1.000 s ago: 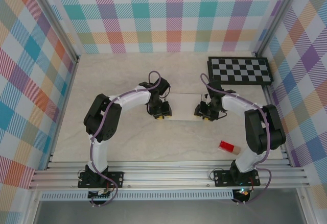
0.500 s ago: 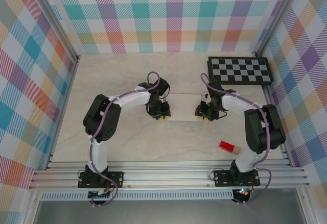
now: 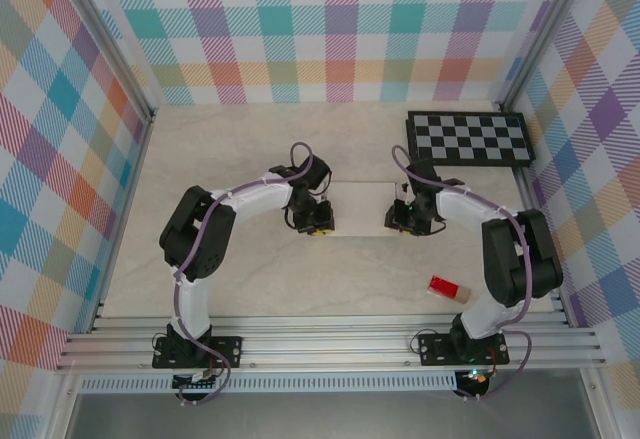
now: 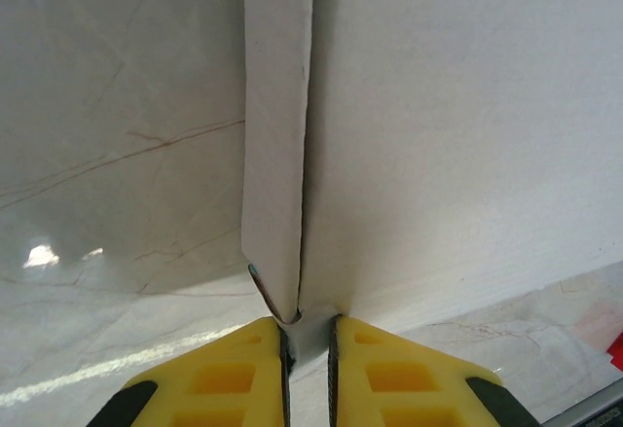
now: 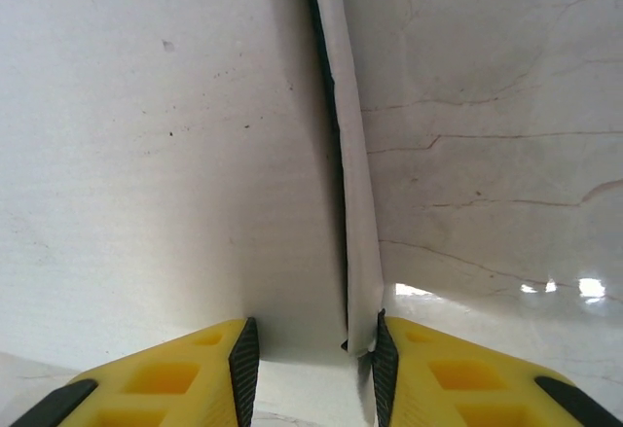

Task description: Fold the paper box

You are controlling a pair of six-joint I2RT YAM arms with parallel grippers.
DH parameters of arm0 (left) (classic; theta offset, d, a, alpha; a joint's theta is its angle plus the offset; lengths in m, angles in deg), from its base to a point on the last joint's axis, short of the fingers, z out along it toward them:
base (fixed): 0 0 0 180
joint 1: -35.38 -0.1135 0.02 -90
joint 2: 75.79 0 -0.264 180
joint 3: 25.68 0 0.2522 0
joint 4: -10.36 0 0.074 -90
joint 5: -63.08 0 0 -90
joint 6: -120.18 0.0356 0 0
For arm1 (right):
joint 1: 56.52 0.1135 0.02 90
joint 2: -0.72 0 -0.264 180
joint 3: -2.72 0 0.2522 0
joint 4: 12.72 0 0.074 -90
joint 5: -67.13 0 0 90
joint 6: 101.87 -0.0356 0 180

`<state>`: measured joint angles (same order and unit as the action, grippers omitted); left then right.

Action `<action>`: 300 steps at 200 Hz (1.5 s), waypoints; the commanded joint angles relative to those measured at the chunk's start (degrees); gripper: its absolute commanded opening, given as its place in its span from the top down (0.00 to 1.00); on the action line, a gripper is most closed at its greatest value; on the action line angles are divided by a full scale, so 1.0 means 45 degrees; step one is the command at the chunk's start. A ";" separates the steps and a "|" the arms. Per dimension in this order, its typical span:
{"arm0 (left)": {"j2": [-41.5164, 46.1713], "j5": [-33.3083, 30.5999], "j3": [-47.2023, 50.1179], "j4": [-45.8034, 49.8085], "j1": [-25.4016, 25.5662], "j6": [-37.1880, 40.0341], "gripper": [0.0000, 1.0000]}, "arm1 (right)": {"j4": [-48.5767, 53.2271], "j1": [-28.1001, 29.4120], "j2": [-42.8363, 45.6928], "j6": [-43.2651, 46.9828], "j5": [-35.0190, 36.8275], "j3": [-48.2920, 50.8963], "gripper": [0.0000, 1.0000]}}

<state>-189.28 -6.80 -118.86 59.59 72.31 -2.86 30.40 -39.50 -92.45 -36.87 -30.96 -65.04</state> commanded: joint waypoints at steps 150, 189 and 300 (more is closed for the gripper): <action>-0.0279 0.0813 -0.0856 0.0264 0.0310 -0.0892 0.62 | 0.2020 0.0197 -0.1060 0.0822 0.0045 -0.1971 0.60; -0.0129 0.0937 -0.0802 -0.0189 0.0329 -0.1515 0.60 | 0.2260 0.0202 -0.1432 0.0928 -0.0133 -0.2428 0.58; 0.0186 0.2179 -0.0435 -0.2323 0.0524 -0.3739 0.63 | 0.2476 0.0192 -0.2087 0.1067 -0.0271 -0.2976 0.59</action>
<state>-190.37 -2.93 -120.28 56.94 73.01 -17.00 40.44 -39.61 -100.12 -33.15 -26.90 -76.80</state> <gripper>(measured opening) 0.383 0.414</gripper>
